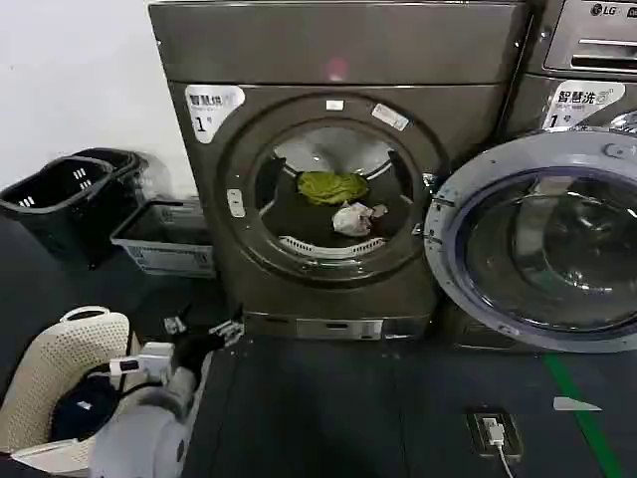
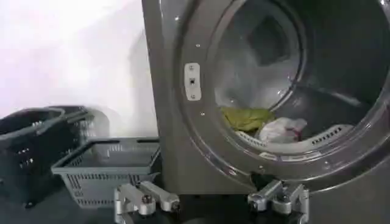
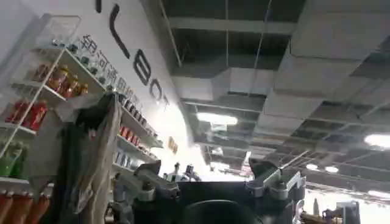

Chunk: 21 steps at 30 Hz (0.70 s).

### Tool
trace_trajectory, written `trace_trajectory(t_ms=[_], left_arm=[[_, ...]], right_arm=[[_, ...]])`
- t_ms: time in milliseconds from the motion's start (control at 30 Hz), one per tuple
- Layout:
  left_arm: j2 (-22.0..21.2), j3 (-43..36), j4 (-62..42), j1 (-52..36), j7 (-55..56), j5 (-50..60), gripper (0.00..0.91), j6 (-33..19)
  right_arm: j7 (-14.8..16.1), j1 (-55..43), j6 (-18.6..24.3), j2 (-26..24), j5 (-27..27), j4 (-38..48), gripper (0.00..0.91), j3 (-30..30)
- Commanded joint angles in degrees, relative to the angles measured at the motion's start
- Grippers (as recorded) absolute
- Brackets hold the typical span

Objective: Grasp the clothes from the dryer.

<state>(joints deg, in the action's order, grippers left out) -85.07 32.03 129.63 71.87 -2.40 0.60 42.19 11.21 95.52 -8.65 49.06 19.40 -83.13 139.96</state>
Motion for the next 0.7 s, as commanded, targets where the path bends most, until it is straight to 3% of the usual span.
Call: trace_trajectory(t_ms=[33, 67, 700], left_arm=[[-0.08, -0.12, -0.03, 0.12, 0.27, -0.19, 0.907, 2.81], [-0.03, -0.18, 0.07, 0.25, 0.25, -0.07, 0.907, 2.81], [-0.57, -1.21, 0.63, 1.01, 0.11, 0.49, 0.907, 2.81]], right_arm=[[-1.0, 0.01, 1.86, 0.2, 0.58, 0.58, 0.907, -0.78], [-1.67, 0.06, 3.58, 0.17, 0.4, 1.47, 0.907, -1.36], [-1.85, 0.1, 2.21, 0.11, 0.71, 1.72, 0.907, -1.41]])
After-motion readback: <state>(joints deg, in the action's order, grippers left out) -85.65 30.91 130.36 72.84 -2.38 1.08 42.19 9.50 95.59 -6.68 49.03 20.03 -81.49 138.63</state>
